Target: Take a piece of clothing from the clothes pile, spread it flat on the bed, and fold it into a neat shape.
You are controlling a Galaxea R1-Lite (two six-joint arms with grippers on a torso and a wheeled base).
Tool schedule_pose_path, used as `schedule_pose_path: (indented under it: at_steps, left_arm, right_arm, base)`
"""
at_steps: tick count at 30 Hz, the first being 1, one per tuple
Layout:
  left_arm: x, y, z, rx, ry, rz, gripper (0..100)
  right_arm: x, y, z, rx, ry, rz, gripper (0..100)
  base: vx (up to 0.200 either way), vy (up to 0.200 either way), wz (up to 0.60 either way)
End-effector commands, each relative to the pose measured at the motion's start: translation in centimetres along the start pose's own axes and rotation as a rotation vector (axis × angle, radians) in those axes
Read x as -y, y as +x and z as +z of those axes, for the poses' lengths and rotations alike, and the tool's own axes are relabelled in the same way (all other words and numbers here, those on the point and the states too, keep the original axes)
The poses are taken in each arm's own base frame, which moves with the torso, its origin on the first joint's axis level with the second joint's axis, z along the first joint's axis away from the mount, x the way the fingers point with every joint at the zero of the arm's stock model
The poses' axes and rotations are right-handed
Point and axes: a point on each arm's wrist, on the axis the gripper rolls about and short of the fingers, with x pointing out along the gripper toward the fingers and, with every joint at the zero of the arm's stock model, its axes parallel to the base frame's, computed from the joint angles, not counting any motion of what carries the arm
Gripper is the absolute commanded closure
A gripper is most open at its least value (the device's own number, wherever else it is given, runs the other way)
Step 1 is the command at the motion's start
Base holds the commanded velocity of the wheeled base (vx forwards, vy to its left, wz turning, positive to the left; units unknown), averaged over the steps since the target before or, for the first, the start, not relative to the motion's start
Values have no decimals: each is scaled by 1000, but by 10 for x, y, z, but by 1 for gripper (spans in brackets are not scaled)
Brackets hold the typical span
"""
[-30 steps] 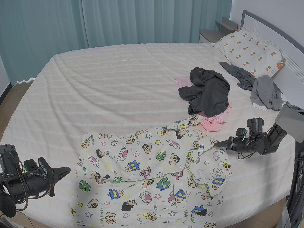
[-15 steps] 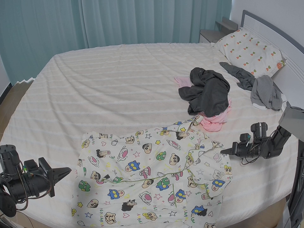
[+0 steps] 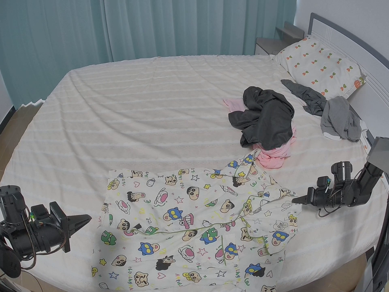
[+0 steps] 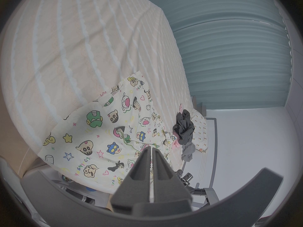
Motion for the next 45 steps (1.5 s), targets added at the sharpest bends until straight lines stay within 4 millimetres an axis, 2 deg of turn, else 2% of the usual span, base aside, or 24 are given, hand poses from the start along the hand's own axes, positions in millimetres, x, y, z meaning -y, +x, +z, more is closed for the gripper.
schedule_pose_path:
  at_steps: [1, 6, 7, 12, 14, 15, 16, 17, 19, 22, 26, 27, 33, 35, 38, 45]
  left_arm:
    - [0, 0, 0, 0, -1, 1, 100]
    - [0, 0, 0, 0, -1, 1, 100]
    - [0, 0, 0, 0, -1, 1, 100]
    - [0, 0, 0, 0, 0, 1, 100]
    - [0, 0, 0, -2, 0, 0, 100]
    - [0, 0, 0, -2, 0, 2, 100]
    - [0, 0, 0, -2, 0, 2, 100]
    - [0, 0, 0, -2, 0, 2, 100]
    - [0, 0, -1, -4, 1, 2, 100]
    - [0, 0, -1, -4, 1, 2, 100]
    - [0, 0, -1, -3, 2, 0, 100]
    - [0, 0, -1, -3, 2, 0, 100]
    - [0, 0, -1, -2, 2, -1, 100]
    - [0, 0, -1, -3, 2, 0, 100]
    - [0, 0, -1, -4, 1, 2, 100]
    - [-1, 0, -1, -5, 0, 2, 100]
  right_arm:
    - [0, -5, -2, 1, 4, -4, 100]
    - [-1, -6, 0, 10, -11, -3, 100]
    - [-3, -7, 2, 20, -28, 1, 0]
    - [-24, -28, 19, 98, -89, 16, 0]
    - [-25, -28, 20, 102, -92, 17, 0]
    - [-37, -40, 31, 150, -123, 28, 0]
    - [-37, -40, 31, 150, -123, 28, 0]
    - [-49, -47, 35, 173, -139, 48, 0]
    - [-67, -44, 34, 163, -141, 88, 0]
    - [-105, -25, 29, 122, -99, 168, 0]
    - [-152, 3, 36, 108, 46, 251, 0]
    - [-159, 17, 35, 97, 92, 252, 0]
    - [-166, 100, 22, 130, 109, 126, 0]
    - [-171, 113, 18, 136, 102, 112, 0]
    - [-172, 123, 14, 123, 96, 103, 0]
    - [-171, 124, 17, 108, 89, 80, 0]
  base:
    - [0, 0, 0]
    - [0, 0, 0]
    - [0, 0, 0]
    - [0, 0, 0]
    - [0, 0, 0]
    - [0, 0, 0]
    - [0, 0, 0]
    - [0, 0, 0]
    - [0, 0, 0]
    - [0, 0, 0]
    - [0, 0, 0]
    - [0, 0, 0]
    - [0, 0, 0]
    - [0, 0, 0]
    - [0, 0, 0]
    - [0, 0, 0]
